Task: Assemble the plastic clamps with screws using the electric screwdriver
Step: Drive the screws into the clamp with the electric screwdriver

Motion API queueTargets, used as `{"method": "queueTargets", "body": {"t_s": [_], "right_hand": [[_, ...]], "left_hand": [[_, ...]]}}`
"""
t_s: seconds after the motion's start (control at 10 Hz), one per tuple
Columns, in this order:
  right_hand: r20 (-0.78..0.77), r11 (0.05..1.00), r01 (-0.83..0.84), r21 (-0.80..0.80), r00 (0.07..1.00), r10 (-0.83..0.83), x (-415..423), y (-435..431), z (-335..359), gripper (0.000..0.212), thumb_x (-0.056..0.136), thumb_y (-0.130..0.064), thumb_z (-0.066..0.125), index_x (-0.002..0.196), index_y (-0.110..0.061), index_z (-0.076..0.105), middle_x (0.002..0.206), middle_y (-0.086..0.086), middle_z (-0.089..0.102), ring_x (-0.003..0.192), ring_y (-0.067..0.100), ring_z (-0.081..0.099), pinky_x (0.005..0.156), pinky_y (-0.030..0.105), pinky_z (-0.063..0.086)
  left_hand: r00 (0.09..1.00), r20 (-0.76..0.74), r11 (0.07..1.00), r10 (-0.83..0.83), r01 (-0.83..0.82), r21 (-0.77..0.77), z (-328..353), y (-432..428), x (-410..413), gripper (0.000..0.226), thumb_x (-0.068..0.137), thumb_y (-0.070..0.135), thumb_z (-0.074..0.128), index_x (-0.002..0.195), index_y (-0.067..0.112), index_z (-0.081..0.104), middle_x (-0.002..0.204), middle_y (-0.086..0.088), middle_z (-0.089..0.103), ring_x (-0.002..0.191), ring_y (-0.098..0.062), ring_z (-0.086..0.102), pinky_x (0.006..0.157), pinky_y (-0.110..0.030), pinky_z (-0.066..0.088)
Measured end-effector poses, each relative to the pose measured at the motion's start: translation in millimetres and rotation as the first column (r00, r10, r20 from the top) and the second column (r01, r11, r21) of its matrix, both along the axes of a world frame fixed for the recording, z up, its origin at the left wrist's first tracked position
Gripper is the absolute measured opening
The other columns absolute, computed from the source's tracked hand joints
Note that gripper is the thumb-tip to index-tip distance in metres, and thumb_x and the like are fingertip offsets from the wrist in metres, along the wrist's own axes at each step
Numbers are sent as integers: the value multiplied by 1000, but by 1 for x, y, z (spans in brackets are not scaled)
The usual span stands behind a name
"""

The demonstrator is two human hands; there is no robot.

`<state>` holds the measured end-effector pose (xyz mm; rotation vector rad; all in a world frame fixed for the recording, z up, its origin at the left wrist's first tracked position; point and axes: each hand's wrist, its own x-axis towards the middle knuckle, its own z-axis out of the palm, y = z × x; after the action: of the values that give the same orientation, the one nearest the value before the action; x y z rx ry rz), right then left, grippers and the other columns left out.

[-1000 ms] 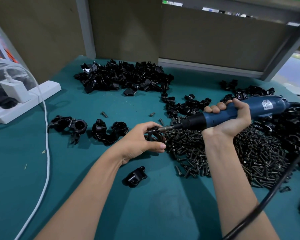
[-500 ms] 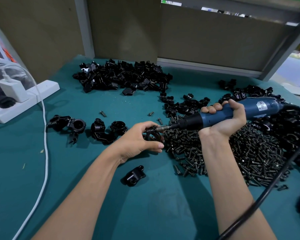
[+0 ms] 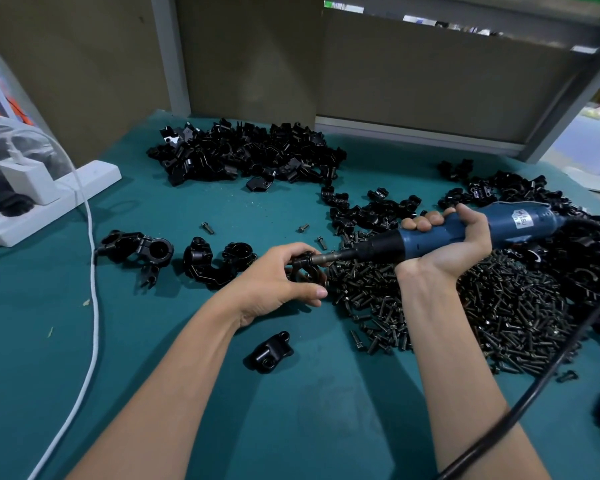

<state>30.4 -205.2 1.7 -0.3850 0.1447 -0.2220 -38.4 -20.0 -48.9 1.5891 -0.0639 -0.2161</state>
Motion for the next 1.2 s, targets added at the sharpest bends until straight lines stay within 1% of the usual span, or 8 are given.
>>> {"method": "queueTargets", "body": {"t_s": [0.1,0.4,0.6,0.7,0.8,0.9,1.0,1.2], "right_hand": [[6,1000,-4,2,1000,4,-1,1,1,21,85,-19,51,65,-14,46,51,-3,44,40,13,39,46,20,37],[41,1000,-8,-27,999,9,-5,3,3,21,86,-20,49,65,-15,47,51,-3,43,40,13,39,45,20,37],[230,992,-68,-108,969,91,-9,0,12,10,72,-24,51,77,-15,52,53,-4,44,42,12,40,47,21,37],[325,975,-140,-174,926,192,-11,-6,14,16,70,-24,48,82,-15,52,53,-5,44,43,11,41,48,21,36],[425,962,-193,-191,867,259,-11,-20,18,20,70,-25,45,86,-15,52,51,-6,44,41,9,41,44,19,35],[464,980,-152,-127,864,194,-8,-34,21,21,75,-25,40,85,-14,54,51,-6,46,40,9,42,43,19,37],[365,991,-96,-96,923,125,-8,-32,18,17,74,-25,43,82,-15,54,52,-6,44,42,9,40,44,20,37],[291,988,-66,-139,951,104,-8,-19,15,13,71,-26,48,71,-17,57,53,-5,44,42,11,41,47,20,35]], "left_hand": [[1000,17,1000,-5,4,20,-1,0,0,34,80,-4,76,106,12,62,85,-5,75,78,-29,74,76,-36,61],[999,-41,996,-26,22,-91,-1,-1,-1,39,80,-5,75,113,9,61,86,-5,74,79,-35,74,72,-37,61],[996,-55,978,-72,60,-199,2,-3,-4,45,75,-4,76,117,3,60,82,-2,72,82,-33,72,81,-40,61],[993,-73,983,-97,84,-165,3,-2,-6,45,75,-4,77,117,2,60,90,-8,71,86,-35,72,87,-41,59],[992,-97,980,-84,65,-187,4,4,-6,37,74,-8,74,108,2,61,94,-14,69,85,-32,72,86,-42,60],[992,-122,936,6,-49,-349,5,10,-5,45,65,-10,73,106,3,61,100,-15,68,85,-30,72,73,-33,62],[995,-92,901,28,-65,-430,5,10,-4,47,64,-12,72,107,5,63,108,-15,64,92,-33,72,75,-31,61],[995,-97,908,10,-49,-416,6,9,-3,45,65,-9,77,103,13,68,121,-20,55,97,-39,71,76,-30,61]]}}
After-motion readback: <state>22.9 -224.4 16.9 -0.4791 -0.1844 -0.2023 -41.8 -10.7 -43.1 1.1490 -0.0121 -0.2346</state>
